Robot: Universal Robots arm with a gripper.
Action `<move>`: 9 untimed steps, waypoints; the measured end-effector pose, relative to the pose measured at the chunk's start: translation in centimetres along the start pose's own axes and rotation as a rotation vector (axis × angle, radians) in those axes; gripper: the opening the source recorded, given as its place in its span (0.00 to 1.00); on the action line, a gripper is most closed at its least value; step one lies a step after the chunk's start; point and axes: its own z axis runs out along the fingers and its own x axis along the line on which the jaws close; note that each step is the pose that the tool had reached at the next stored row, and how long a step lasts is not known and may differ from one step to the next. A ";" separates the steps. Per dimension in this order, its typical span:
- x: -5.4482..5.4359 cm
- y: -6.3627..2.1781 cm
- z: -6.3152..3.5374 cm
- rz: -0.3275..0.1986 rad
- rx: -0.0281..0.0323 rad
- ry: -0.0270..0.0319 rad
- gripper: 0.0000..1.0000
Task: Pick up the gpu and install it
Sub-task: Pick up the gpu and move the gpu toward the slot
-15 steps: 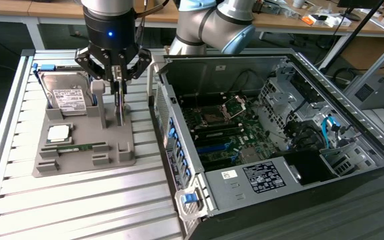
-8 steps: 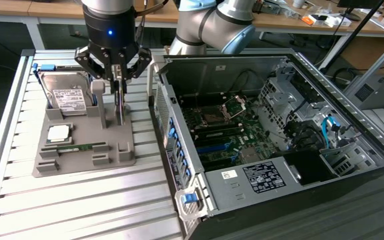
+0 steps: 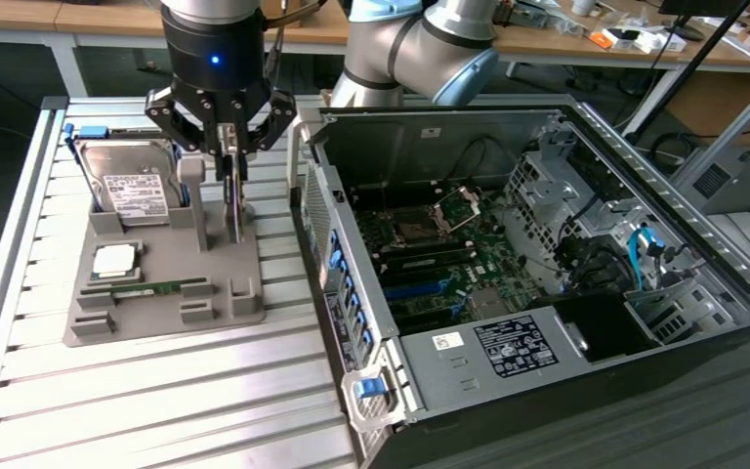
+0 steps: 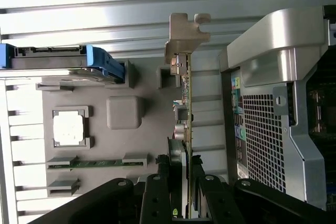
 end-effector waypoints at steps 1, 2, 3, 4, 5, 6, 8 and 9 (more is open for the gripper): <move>0.0 0.00 -0.02 0.000 0.0000 0.0000 0.27; 0.0 0.00 -0.03 0.000 0.0000 0.0000 0.27; 0.0 0.00 -0.05 0.000 0.0000 0.0000 0.27; 0.0 0.00 -0.06 0.000 0.0000 0.0001 0.27; 0.0 0.01 -0.13 0.000 0.0000 0.0000 0.27; 0.0 0.01 -0.19 0.000 0.0000 0.0000 0.27; 0.0 0.01 -0.22 0.000 0.0000 0.0000 0.27; 0.0 0.01 -0.24 0.000 0.0000 -0.0001 0.27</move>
